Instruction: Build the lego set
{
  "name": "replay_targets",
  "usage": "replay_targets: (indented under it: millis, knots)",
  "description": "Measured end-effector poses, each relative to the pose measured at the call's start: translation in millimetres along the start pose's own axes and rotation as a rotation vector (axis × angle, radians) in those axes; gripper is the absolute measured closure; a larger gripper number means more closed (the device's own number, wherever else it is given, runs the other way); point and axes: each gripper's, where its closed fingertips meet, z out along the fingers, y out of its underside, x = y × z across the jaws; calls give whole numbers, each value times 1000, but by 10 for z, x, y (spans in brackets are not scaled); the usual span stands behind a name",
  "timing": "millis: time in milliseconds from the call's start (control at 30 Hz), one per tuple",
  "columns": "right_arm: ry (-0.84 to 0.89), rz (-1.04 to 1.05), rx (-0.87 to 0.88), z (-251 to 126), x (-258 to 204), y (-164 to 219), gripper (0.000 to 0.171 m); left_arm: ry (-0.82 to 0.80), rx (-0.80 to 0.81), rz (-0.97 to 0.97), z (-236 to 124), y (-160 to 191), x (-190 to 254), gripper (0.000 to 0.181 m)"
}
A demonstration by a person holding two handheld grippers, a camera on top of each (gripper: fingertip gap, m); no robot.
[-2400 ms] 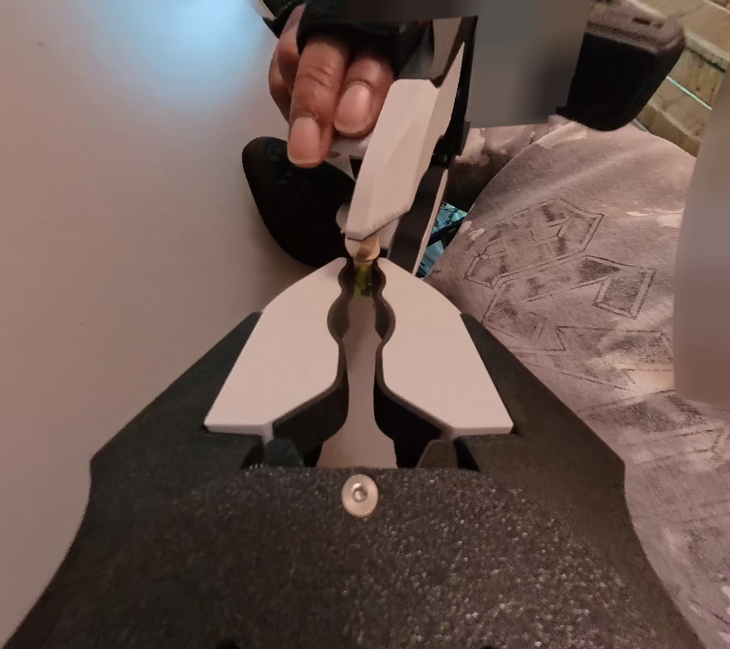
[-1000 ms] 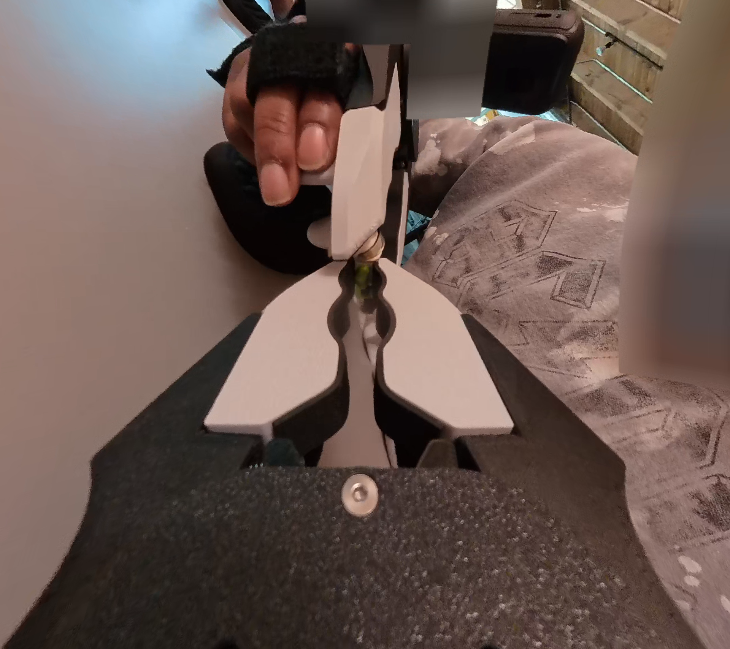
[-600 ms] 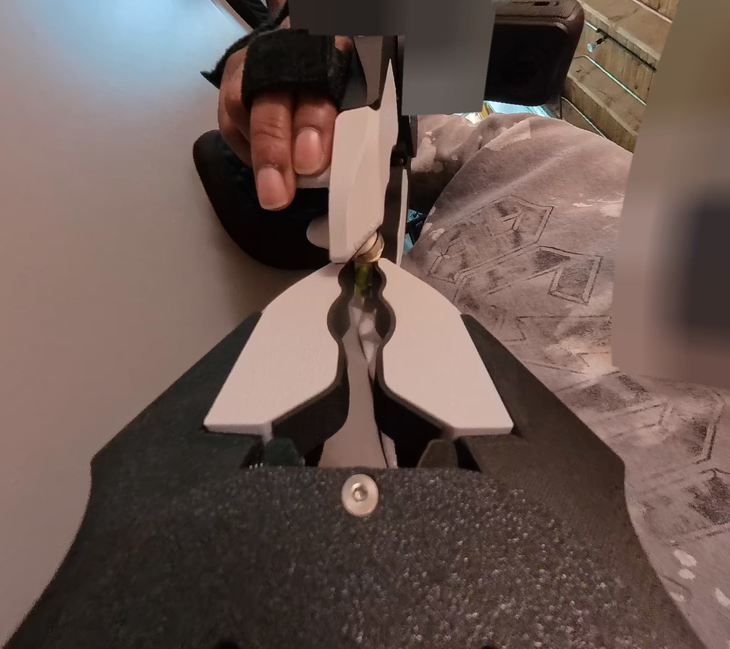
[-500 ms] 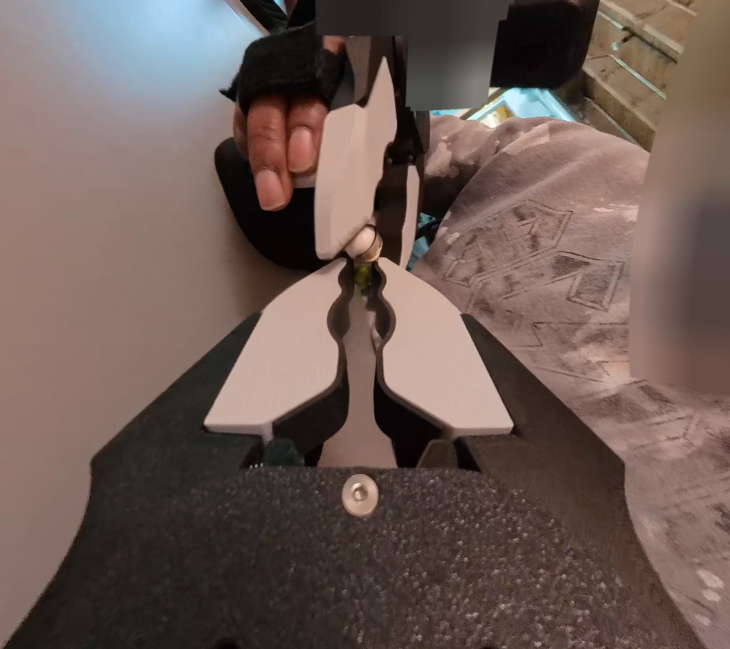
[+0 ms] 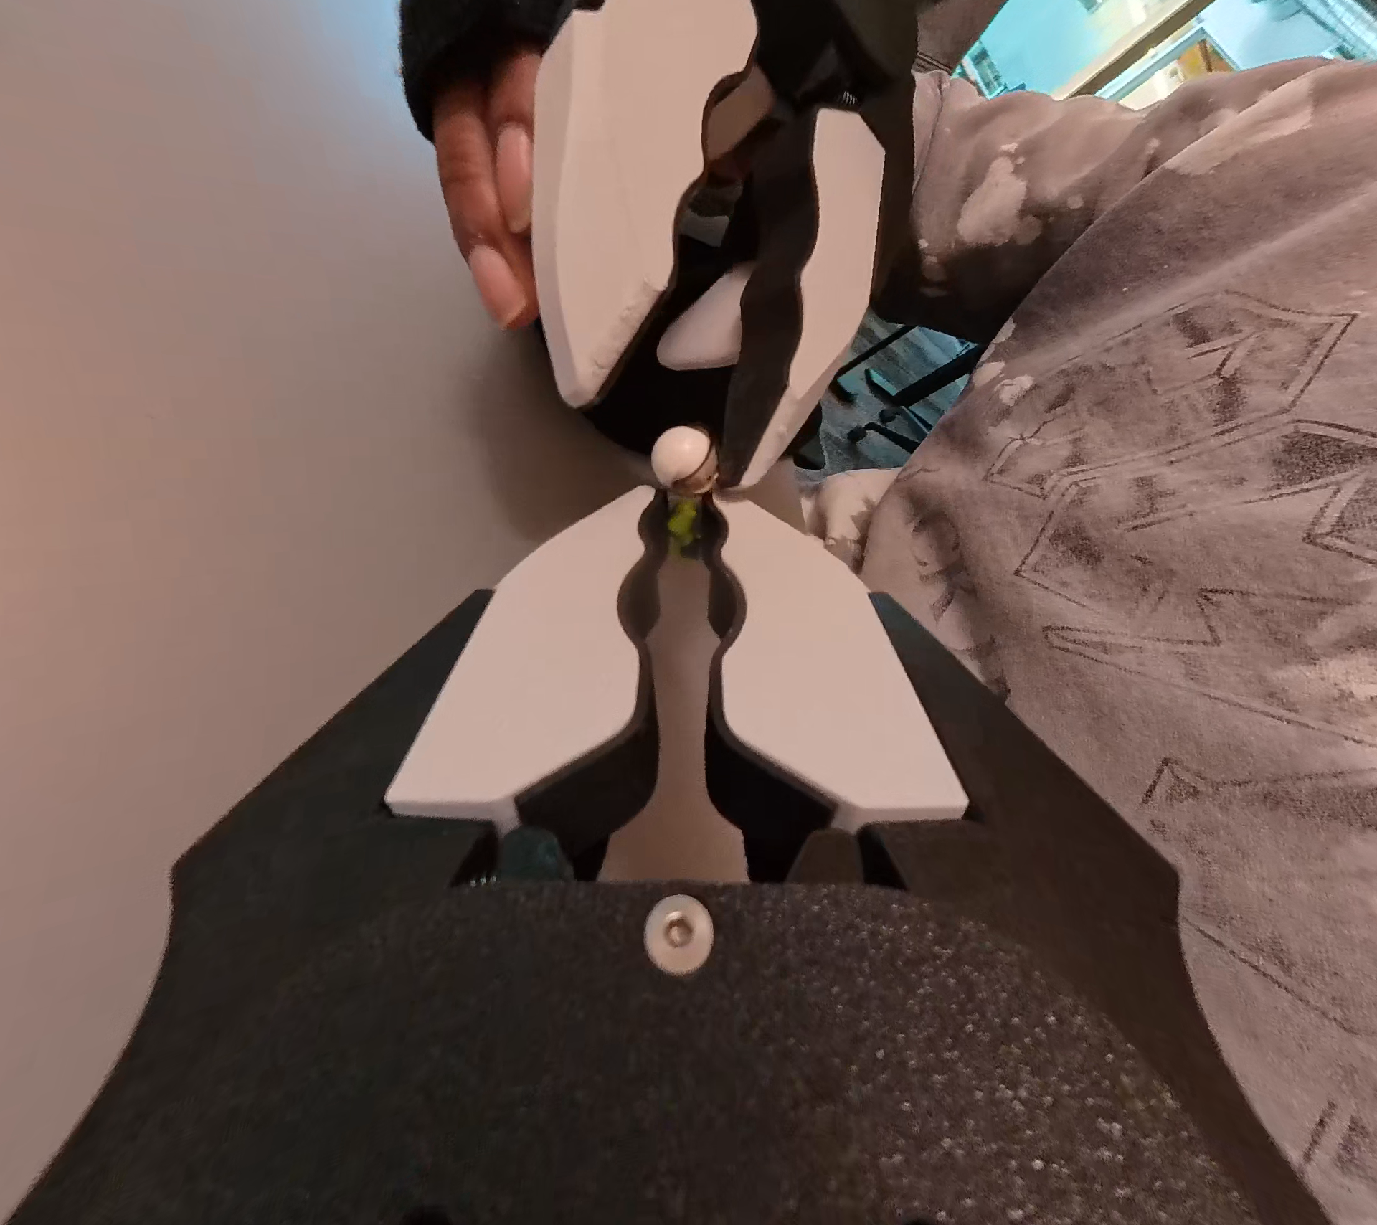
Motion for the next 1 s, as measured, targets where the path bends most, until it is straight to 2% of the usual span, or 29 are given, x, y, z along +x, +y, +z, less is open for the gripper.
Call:
replay_targets:
  millis: [500,700,1000]
  knots:
    - [-3,95,42,-71,117,-8,139,-25,-13,31,9,21,-26,173]
    - [48,95,34,-157,151,27,139,-45,17,6,-40,-11,-107,173]
    - [-91,249,24,-18,-44,155,151,-83,12,77,-19,-9,-119,173]
